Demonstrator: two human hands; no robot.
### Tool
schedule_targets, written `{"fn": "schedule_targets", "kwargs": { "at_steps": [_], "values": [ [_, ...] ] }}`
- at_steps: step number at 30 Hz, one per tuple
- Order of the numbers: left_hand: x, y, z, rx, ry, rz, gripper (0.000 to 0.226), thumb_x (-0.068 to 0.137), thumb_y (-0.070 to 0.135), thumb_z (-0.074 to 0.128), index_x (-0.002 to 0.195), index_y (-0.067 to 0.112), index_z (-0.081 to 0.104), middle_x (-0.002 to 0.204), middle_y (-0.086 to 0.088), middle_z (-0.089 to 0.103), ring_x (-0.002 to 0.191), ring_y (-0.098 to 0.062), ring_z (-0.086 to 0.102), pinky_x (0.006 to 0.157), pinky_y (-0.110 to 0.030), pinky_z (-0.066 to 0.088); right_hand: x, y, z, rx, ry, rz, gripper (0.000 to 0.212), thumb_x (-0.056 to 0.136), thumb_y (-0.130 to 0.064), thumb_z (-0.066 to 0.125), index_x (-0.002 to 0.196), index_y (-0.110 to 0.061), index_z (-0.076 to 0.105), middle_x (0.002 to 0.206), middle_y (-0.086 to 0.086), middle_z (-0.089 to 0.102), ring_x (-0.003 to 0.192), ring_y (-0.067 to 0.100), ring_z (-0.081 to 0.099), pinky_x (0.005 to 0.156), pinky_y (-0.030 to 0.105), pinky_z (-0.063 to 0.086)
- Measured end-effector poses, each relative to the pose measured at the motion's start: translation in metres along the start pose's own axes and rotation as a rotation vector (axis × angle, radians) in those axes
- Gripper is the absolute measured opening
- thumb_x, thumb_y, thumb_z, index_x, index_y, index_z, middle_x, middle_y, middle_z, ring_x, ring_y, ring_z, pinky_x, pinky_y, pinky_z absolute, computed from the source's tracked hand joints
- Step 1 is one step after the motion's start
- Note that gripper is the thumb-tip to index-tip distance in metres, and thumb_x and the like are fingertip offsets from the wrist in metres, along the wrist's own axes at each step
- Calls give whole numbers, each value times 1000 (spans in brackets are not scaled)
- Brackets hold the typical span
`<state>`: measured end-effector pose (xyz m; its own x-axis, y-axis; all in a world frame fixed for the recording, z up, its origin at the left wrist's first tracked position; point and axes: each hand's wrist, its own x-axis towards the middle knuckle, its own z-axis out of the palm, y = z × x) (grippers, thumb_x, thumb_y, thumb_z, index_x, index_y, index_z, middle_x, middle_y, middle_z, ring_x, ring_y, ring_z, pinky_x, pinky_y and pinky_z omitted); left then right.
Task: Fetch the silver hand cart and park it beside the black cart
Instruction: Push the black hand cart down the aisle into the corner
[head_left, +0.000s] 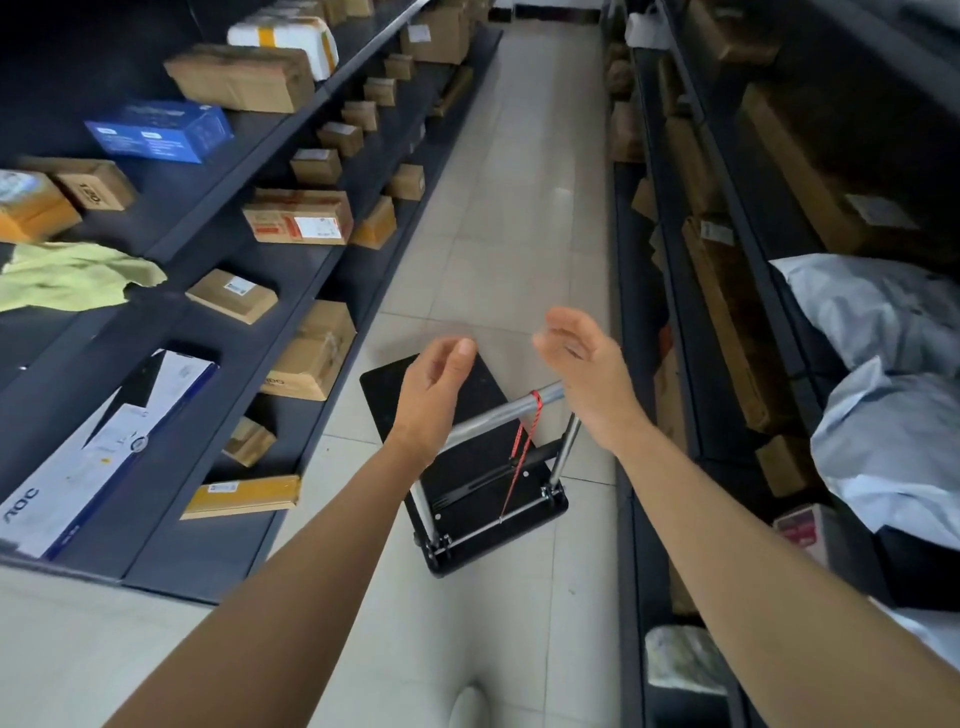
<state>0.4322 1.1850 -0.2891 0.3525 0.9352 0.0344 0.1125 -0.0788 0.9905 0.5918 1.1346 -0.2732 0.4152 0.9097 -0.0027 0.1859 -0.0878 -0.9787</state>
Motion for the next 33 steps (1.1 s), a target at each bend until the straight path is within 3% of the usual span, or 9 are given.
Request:
{"fn": "schedule_targets", "kwargs": {
  "at_steps": [2,5,7,9,12,14,16,18,33],
  "values": [
    [7,-15,2,76,-51,-53,32,97,32,48,119,11,58,104,9,61,98,0,56,88,-7,43,9,18,2,-75,-56,69,42,92,-23,62,132,-17,50,133,-3,52,124,12,48,107,29,38],
    [20,-45,5,356,-191,-97,29,97,27,51,124,18,57,124,4,56,110,-6,52,111,-37,35,21,42,0,-291,-119,123,43,93,-22,60,135,-18,50,139,-3,50,121,10,49,99,22,38],
    [26,-62,6,544,-315,-132,30,98,24,49,127,19,55,132,1,52,120,-11,49,116,-47,23,27,55,-1,-473,-169,144,44,94,-21,58,137,-17,49,138,3,51,98,9,59,82,15,43],
    [28,-71,7,608,-381,-160,33,99,25,49,132,18,52,137,0,51,128,-16,46,117,-43,23,30,68,-1,-565,-214,181,46,95,-19,57,139,-15,47,130,10,56,61,2,49,52,14,40],
    [30,-77,8,600,-412,-191,38,99,25,50,136,15,49,136,-2,51,125,-15,49,101,-20,33,33,79,-1,-648,-252,233,38,96,-15,55,133,-13,52,114,14,62,50,8,44,44,20,35],
    [32,-82,10,626,-416,-190,40,98,26,51,136,13,49,134,-3,53,122,-16,51,95,-19,36,35,82,1,-714,-267,217,28,95,-10,53,122,-5,58,107,18,63,57,14,50,50,27,43],
    [34,-86,12,664,-411,-183,39,98,25,51,135,11,51,130,-5,56,117,-18,54,95,-22,40,38,83,3,-791,-286,180,26,93,-8,54,117,0,60,114,18,62,85,25,62,76,37,53],
    [35,-91,13,697,-390,-186,37,97,22,53,132,11,53,125,-5,60,112,-19,58,94,-25,44,40,85,3,-861,-302,146,28,93,-10,56,119,0,60,121,16,59,110,31,56,96,44,46],
    [29,-97,18,1058,-513,-76,48,93,8,59,137,24,50,117,-6,67,97,-27,66,83,-37,57,20,119,-1,-952,-219,-29,27,98,-13,50,124,-10,57,126,6,54,121,22,44,105,36,35]
  ]
}}
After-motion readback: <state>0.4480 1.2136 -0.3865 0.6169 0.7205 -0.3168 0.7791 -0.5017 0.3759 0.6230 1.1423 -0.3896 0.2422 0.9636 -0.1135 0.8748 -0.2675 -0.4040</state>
